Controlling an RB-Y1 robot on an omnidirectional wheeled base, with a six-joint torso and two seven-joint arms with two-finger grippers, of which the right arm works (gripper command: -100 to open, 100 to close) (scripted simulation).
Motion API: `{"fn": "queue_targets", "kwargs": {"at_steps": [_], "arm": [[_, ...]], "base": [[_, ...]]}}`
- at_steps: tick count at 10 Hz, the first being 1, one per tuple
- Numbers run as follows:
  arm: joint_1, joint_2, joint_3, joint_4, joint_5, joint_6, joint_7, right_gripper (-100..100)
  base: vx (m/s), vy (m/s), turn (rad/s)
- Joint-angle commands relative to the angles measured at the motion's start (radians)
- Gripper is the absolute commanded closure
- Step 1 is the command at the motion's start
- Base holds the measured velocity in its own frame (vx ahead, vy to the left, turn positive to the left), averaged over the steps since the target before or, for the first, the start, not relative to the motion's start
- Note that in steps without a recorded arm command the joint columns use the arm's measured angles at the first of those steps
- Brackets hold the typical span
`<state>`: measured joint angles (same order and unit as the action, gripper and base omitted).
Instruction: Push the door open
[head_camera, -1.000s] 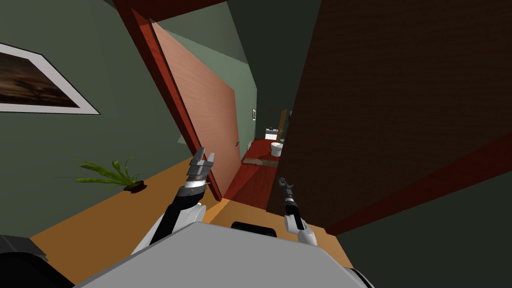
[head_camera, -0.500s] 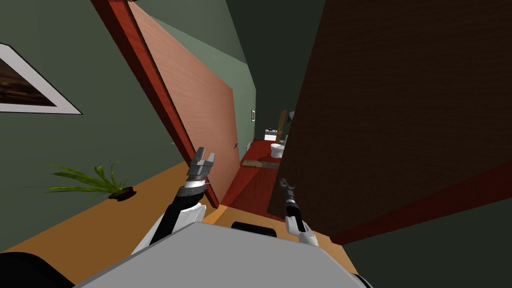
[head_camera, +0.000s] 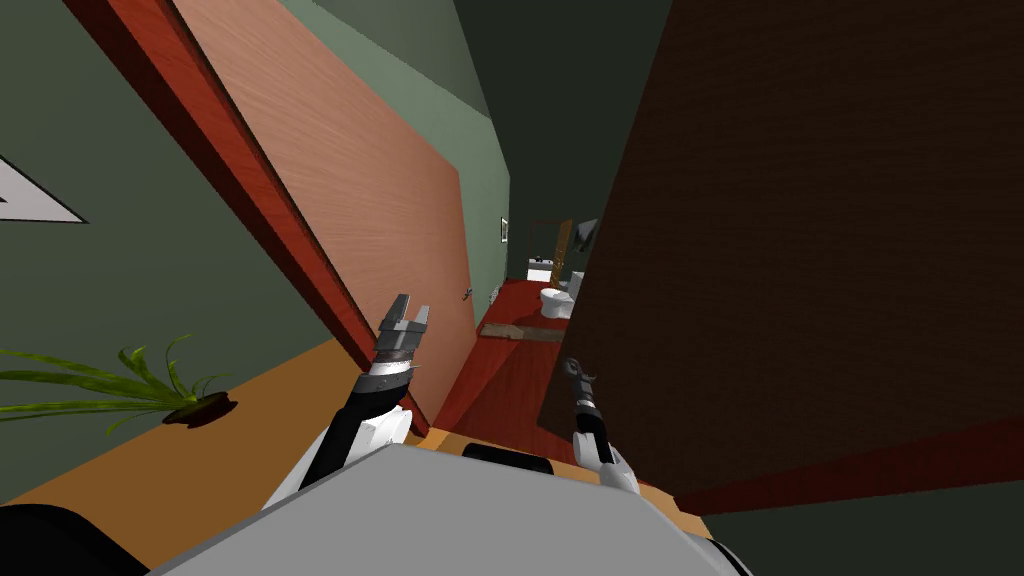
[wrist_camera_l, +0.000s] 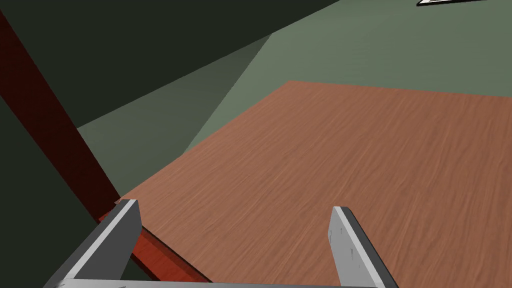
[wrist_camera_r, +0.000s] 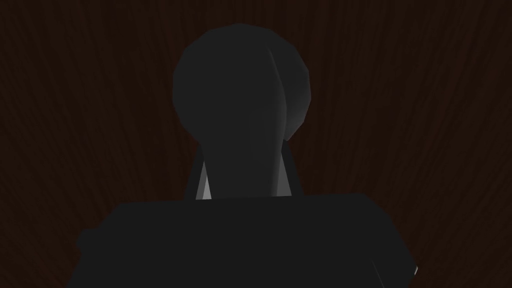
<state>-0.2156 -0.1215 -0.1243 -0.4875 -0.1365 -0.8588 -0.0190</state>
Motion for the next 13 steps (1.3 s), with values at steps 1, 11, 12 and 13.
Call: {"fn": "queue_targets", "kwargs": {"at_steps": [1, 11, 12, 13], "arm": [[0.018, -0.011, -0.013, -0.042, -0.007, 0.022, 0.005, 100], [0.025, -0.032, -0.11, -0.029, -0.065, 0.02, 0.043, 100], [0.026, -0.035, -0.121, -0.027, -0.072, 0.02, 0.047, 100], [0.026, -0.037, -0.131, -0.026, -0.078, 0.02, 0.051, 100]], "base": [[0.131, 0.052, -0.023], [0.14, 0.048, -0.053], [0.213, 0.057, -0.072], [0.211, 0.058, -0.066]]}}
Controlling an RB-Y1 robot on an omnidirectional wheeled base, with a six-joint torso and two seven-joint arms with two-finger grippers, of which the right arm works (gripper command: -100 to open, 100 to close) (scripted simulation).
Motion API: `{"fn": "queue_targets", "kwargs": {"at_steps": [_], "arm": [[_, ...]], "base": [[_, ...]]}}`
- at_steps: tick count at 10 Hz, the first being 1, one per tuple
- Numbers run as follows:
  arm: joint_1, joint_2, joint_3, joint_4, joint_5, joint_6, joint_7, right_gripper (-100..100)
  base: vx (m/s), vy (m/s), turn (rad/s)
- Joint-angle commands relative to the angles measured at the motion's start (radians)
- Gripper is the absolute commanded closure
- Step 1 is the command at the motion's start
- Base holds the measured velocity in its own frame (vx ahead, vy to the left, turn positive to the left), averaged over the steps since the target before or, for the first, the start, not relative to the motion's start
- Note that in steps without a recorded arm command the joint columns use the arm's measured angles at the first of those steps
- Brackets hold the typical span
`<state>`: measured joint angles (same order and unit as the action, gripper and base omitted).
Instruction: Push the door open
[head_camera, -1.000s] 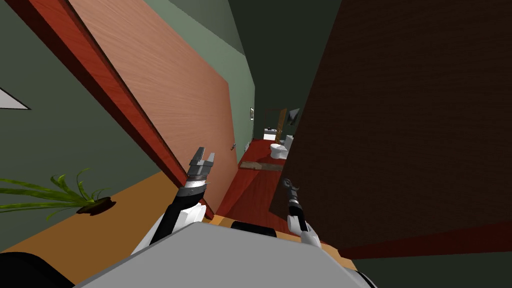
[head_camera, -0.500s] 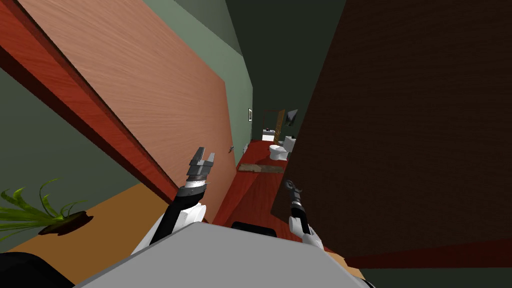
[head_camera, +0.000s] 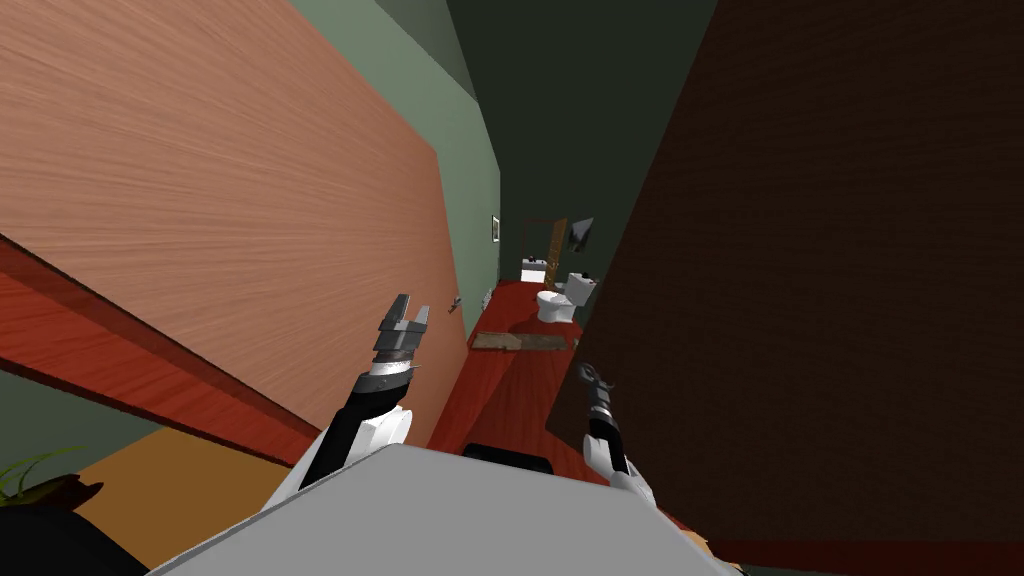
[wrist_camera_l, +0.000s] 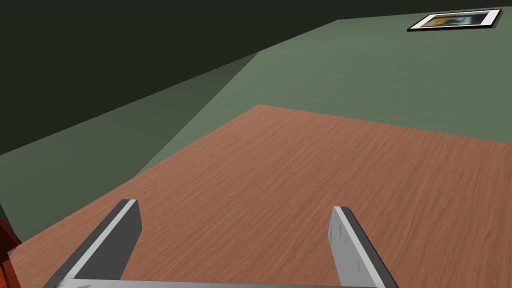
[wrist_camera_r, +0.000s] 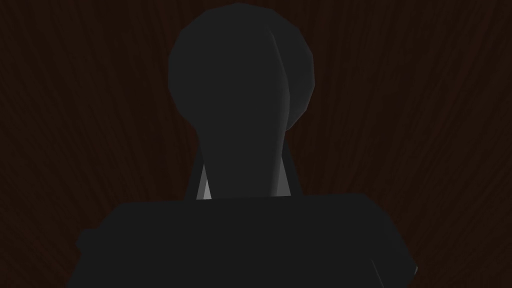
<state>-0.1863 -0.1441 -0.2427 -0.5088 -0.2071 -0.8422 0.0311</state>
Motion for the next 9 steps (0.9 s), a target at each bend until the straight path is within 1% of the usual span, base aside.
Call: {"fn": "queue_targets", "kwargs": {"at_steps": [1, 2, 3, 4, 5, 7, 9], "arm": [[-0.002, -0.016, -0.023, -0.003, -0.013, 0.003, 0.005, 100], [-0.002, -0.016, -0.023, 0.012, -0.013, 0.003, 0.005, 100], [-0.002, -0.016, -0.023, 0.011, -0.013, 0.003, 0.005, 100], [-0.002, -0.016, -0.023, -0.003, -0.013, 0.003, 0.005, 100], [-0.001, -0.02, -0.04, -0.001, -0.024, 0.003, 0.012, 100], [0.0, -0.023, -0.051, 0.001, -0.03, 0.003, 0.016, 100], [0.0, -0.023, -0.051, 0.001, -0.03, 0.003, 0.016, 100]], "base": [[0.186, 0.045, -0.059], [0.119, 0.021, -0.005], [0.047, 0.007, -0.002], [0.0, 0.0, 0.0], [0.106, 0.054, -0.05], [0.165, 0.059, -0.065], [0.084, 0.01, -0.009]]}}
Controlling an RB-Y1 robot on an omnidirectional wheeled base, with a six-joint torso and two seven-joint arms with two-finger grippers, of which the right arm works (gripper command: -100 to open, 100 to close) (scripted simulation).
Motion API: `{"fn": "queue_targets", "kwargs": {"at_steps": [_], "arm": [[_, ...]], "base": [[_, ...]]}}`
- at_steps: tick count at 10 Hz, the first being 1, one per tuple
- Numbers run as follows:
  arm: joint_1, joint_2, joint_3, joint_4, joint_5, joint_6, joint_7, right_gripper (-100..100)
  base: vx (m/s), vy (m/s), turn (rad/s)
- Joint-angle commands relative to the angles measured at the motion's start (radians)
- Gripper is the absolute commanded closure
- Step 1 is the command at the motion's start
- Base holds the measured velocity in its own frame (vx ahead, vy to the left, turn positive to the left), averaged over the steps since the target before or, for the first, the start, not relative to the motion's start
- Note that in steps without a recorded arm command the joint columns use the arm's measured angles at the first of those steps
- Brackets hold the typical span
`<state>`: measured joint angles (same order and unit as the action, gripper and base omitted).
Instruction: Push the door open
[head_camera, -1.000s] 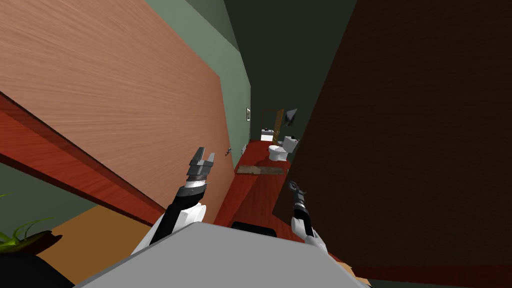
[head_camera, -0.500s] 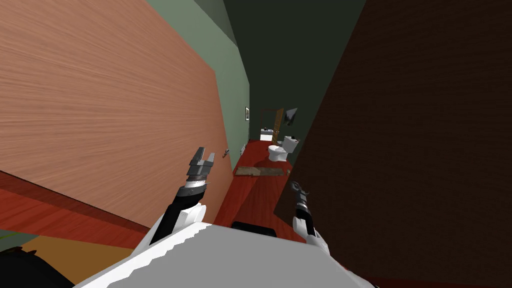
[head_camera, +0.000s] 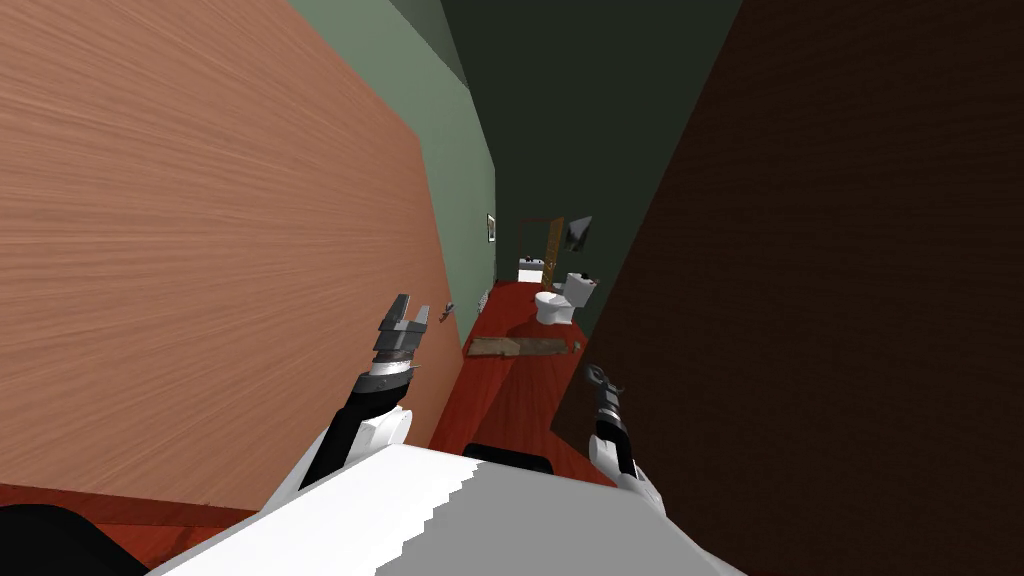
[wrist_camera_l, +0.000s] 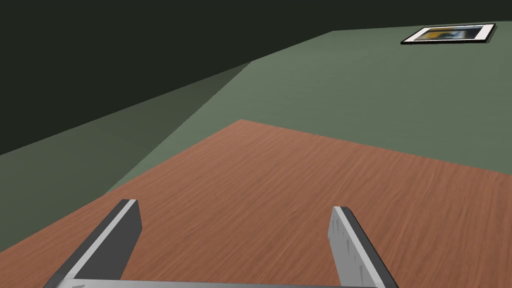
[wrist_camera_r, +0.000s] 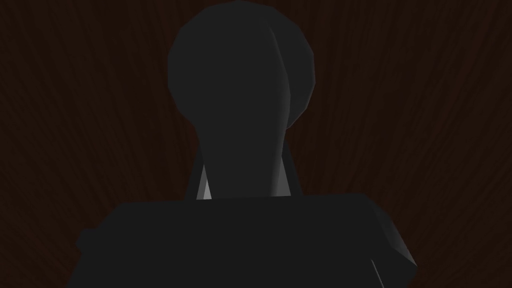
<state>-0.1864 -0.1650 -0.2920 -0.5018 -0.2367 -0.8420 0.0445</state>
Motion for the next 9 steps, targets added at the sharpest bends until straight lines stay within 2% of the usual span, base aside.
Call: {"fn": "queue_targets", "kwargs": {"at_steps": [1, 2, 3, 6, 9], "arm": [[0.001, -0.004, -0.011, -0.005, -0.006, 0.003, 0.007, 100], [0.001, -0.004, -0.014, -0.005, -0.008, 0.003, 0.007, 100], [0.014, 0.002, -0.011, -0.025, -0.006, 0.017, 0.01, 100], [0.017, -0.005, -0.038, -0.021, -0.025, 0.013, 0.021, 100], [0.022, -0.012, -0.072, -0.016, -0.048, 0.008, 0.036, 100]], "base": [[0.121, 0.024, -0.025], [0.142, 0.043, -0.046], [0.055, 0.015, -0.026], [0.158, -0.024, -0.028], [0.235, -0.013, -0.043]]}}
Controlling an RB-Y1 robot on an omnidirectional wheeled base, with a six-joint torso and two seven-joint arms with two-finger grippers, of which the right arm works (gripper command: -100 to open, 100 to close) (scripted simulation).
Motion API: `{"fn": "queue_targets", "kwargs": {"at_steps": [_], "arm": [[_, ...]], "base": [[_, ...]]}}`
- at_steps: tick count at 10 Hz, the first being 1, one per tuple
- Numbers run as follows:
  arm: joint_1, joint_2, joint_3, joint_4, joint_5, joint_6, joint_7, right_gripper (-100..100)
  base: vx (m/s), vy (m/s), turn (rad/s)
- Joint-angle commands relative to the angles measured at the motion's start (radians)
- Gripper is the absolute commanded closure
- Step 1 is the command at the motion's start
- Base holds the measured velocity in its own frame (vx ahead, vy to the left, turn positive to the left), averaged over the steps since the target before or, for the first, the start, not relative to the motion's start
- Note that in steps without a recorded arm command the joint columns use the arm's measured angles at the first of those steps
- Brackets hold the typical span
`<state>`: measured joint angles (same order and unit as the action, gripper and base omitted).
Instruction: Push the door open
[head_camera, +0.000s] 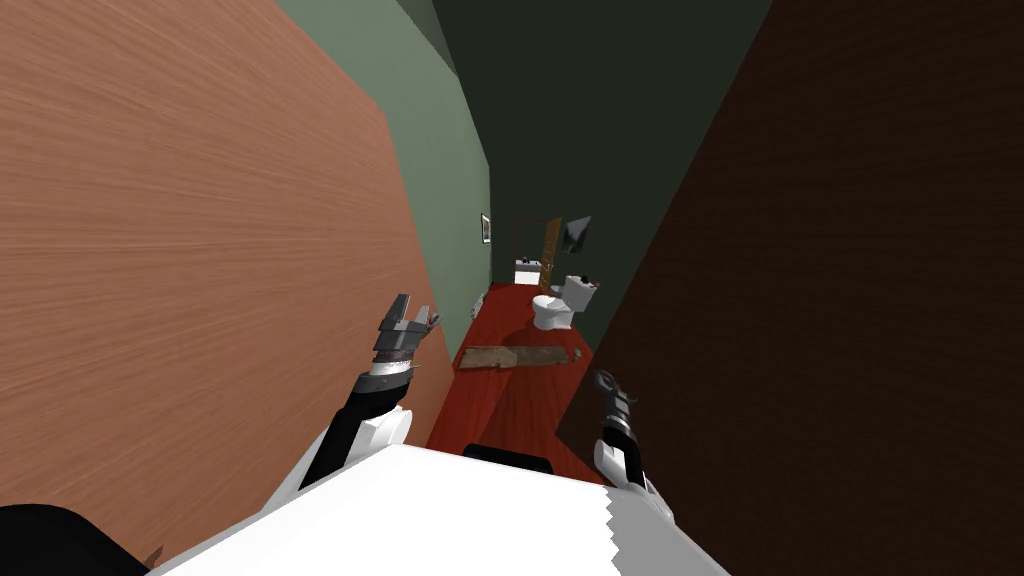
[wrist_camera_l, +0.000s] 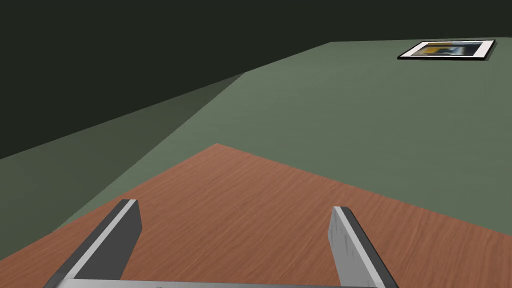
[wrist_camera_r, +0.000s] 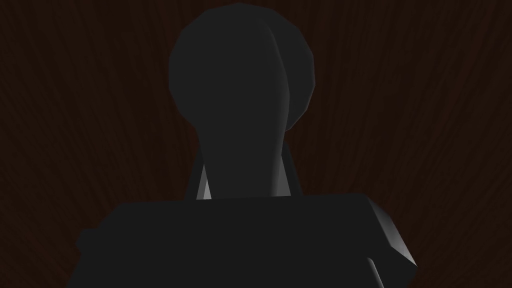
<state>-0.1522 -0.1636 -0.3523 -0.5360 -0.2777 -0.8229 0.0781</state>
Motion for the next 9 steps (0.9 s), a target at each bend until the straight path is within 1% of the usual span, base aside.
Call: {"fn": "queue_targets", "kwargs": {"at_steps": [1, 3, 4, 5, 6, 9], "arm": [[-0.011, -0.015, -0.022, 0.02, -0.014, -0.012, 0.006, 100], [-0.008, -0.021, -0.048, 0.024, -0.033, -0.016, 0.018, 100], [-0.008, -0.021, -0.048, 0.024, -0.033, -0.016, 0.018, 100], [-0.005, -0.025, -0.071, 0.027, -0.048, -0.019, 0.027, 100], [-0.005, -0.026, -0.076, 0.027, -0.052, -0.019, 0.03, 100], [0.0, -0.033, -0.109, 0.032, -0.075, -0.024, 0.044, 100]], "base": [[0.22, -0.041, -0.027], [0.223, -0.046, -0.027], [0.165, -0.013, -0.022], [0.188, -0.003, -0.061], [0.177, -0.011, -0.051], [0.177, -0.013, -0.042]]}}
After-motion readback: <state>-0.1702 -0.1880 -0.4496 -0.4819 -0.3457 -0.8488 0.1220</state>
